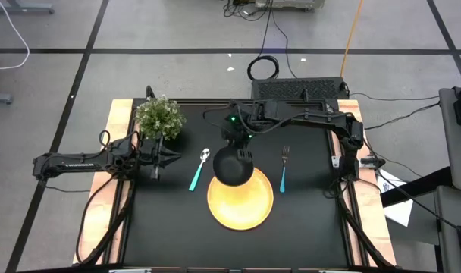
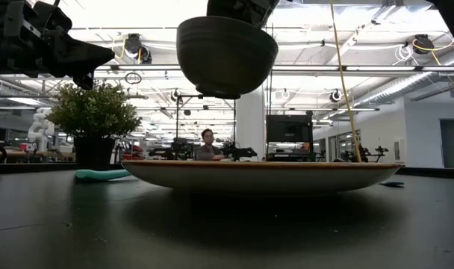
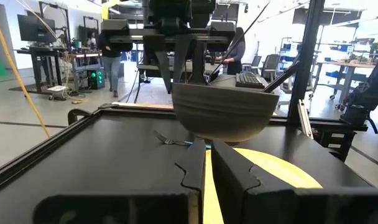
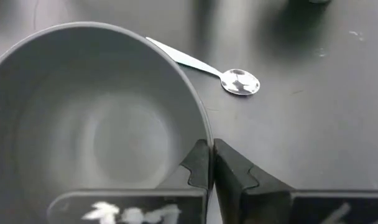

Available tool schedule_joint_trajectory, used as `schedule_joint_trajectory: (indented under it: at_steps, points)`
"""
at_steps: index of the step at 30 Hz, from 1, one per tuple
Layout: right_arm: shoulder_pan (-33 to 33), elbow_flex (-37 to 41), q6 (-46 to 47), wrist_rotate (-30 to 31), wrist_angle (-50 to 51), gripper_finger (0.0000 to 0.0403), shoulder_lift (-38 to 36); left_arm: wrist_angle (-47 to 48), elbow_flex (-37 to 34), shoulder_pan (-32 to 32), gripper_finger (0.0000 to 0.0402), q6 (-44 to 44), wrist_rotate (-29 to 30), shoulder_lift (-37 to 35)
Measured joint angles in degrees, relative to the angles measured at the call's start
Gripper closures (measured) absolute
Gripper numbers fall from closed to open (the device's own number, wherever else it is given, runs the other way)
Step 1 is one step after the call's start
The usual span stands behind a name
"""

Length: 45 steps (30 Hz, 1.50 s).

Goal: Set table place
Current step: Put the black bowl on the yellow plate

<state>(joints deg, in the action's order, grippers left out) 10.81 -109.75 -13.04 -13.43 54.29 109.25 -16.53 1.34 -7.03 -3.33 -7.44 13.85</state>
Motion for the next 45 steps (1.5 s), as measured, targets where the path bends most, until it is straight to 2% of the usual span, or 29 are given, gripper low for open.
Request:
schedule_joint_trajectory:
  at_steps: [5, 8, 15, 28, 33, 45]
  points:
    - [-0.06, 1.02, -0.45, -0.07, -2.94, 0.0403, -0.61, 0.0, 0.0, -0.02, 0.0369, 0.0, -0.01, 0.0]
    - [-0.03, 5.02, -1.19, -0.23, -6.57, 0.0403, -3.36, 0.02, 0.0, 0.0, 0.0369, 0.0, -0.02, 0.0]
    - [0.96, 21.41, 2.07, -4.65, -18.8, 0.0403, -15.43, 0.02, 0.0, 0.0, 0.0369, 0.02, 0.0, 0.0]
    - [-1.4, 44.57, 7.81, -4.79, -32.75, 0.0403, -29.81, -0.67, 0.0, -0.01, 0.0369, 0.18, 0.02, 0.01]
    - [-2.58, 46.25, 9.22, -4.77, -36.65, 0.0403, -30.31, -0.67, 0.0, 0.0, 0.0369, 0.17, 0.02, 0.01]
    - [-6.09, 44.74, 12.37, -4.66, -37.73, 0.0403, -28.65, -0.55, 0.0, 0.0, 0.0369, 0.09, 0.05, 0.02]
